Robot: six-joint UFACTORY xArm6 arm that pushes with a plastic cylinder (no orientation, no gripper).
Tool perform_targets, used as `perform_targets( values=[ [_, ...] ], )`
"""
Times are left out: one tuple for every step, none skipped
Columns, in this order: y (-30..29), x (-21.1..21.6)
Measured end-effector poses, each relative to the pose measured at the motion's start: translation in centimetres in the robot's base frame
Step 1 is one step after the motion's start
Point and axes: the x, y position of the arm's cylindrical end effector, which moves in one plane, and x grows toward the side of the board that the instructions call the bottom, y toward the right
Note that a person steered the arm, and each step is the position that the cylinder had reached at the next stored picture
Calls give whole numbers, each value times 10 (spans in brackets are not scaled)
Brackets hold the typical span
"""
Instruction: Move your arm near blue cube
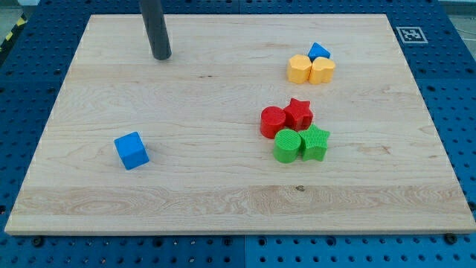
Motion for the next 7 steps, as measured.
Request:
perform_targets(
  values=[
    [-29,7],
    [-47,21],
    [-67,36],
    [-74,56],
    [-75,70],
    [-75,70],
    [-75,71]
  ],
)
